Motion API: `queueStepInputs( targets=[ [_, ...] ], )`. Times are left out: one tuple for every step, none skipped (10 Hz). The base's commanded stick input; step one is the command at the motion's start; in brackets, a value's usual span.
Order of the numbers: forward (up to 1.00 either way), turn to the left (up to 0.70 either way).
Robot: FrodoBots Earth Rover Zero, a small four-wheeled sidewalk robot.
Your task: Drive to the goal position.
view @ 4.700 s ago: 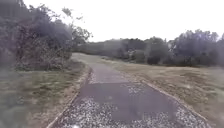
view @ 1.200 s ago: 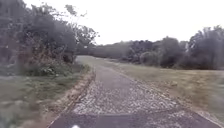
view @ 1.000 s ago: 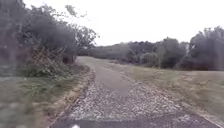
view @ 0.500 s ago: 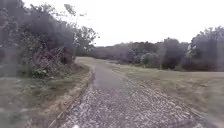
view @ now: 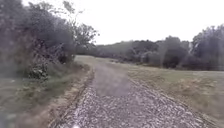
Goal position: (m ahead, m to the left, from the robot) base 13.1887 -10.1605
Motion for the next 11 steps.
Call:
queueStepInputs(
  targets=[
    [0.45,0.0],
    [0.45,0.0],
    [0.45,0.0],
    [0.45,0.0],
    [0.45,0.0],
    [0.45,0.0],
    [0.45,0.0],
    [0.45,0.0],
    [0.45,0.0],
    [0.45,0.0],
    [0.45,0.0]
  ],
)
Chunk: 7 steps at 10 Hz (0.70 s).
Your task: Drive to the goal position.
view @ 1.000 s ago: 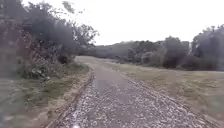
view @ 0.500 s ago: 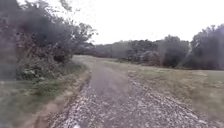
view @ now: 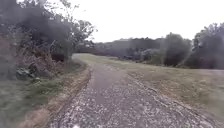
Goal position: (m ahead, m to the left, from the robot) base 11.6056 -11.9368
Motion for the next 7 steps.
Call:
queueStepInputs(
  targets=[
    [0.45,0.0],
    [0.45,0.0],
    [0.45,0.0],
    [0.45,0.0],
    [0.45,0.0],
    [0.45,0.0],
    [0.45,0.0]
  ],
)
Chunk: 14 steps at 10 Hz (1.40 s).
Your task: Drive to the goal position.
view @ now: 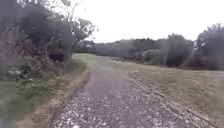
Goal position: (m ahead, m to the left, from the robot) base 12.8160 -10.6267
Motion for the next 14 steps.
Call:
queueStepInputs(
  targets=[
    [0.45,0.0],
    [0.45,0.0],
    [0.45,0.0],
    [0.45,0.0],
    [0.45,0.0],
    [0.45,0.03],
    [0.45,0.14],
    [0.45,0.24],
    [0.45,0.27],
    [0.45,0.27],
    [0.45,0.27],
    [0.45,0.27],
    [0.45,0.27],
    [0.45,0.26]
  ],
)
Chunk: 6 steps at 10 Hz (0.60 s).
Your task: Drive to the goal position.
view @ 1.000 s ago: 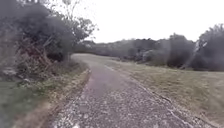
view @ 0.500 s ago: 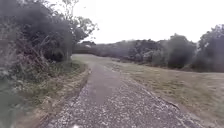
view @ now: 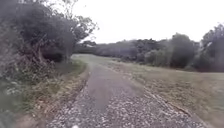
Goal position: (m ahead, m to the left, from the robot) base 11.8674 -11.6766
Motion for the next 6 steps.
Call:
queueStepInputs(
  targets=[
    [0.45,0.21],
    [0.45,0.05],
    [0.45,0.04],
    [0.45,0.03],
    [0.45,0.02],
    [0.45,0.0]
  ],
)
